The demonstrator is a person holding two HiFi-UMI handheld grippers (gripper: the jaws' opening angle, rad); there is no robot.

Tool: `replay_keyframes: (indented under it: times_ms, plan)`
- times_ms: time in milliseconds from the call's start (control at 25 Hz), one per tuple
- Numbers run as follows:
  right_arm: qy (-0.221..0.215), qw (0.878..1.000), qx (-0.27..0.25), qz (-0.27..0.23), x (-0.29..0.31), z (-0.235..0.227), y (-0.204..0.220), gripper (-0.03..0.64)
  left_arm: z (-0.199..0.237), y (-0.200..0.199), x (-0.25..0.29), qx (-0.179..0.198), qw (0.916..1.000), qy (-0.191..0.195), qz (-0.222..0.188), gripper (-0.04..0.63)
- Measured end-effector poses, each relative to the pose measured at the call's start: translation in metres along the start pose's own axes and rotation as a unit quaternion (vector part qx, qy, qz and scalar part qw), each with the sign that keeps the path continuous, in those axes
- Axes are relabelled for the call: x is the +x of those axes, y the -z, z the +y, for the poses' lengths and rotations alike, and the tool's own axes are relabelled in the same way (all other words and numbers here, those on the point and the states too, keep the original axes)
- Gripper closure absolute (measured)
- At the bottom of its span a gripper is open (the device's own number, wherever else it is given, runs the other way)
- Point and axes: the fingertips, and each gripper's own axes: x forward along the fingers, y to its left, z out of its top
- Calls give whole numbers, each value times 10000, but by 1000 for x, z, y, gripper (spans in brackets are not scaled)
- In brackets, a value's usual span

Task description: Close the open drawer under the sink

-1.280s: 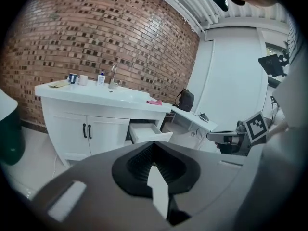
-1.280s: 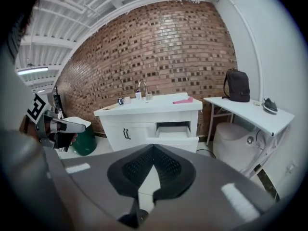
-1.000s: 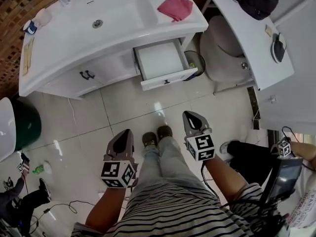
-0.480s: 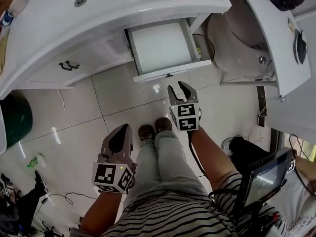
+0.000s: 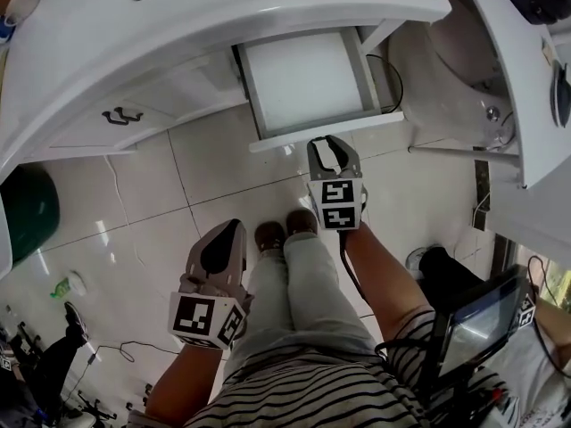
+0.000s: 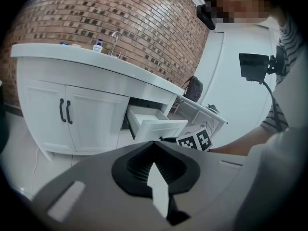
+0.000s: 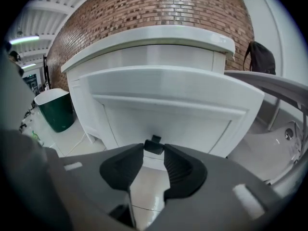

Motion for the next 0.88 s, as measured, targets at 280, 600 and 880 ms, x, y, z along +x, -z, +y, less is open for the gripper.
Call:
replay_keyframes:
  times_ms: [280, 600, 880]
  plan:
    - [6, 10000, -36, -1, 12, -2, -13, 483, 9, -2, 1, -54, 10000, -16, 3, 580]
    - [19, 9999, -100, -76, 35, -8, -32, 483, 27, -4, 9, -135, 9998, -164, -44, 580]
    - [58, 9997, -135, -197, 55, -14, -51, 482, 41, -7, 12, -202, 9994, -272, -105, 580]
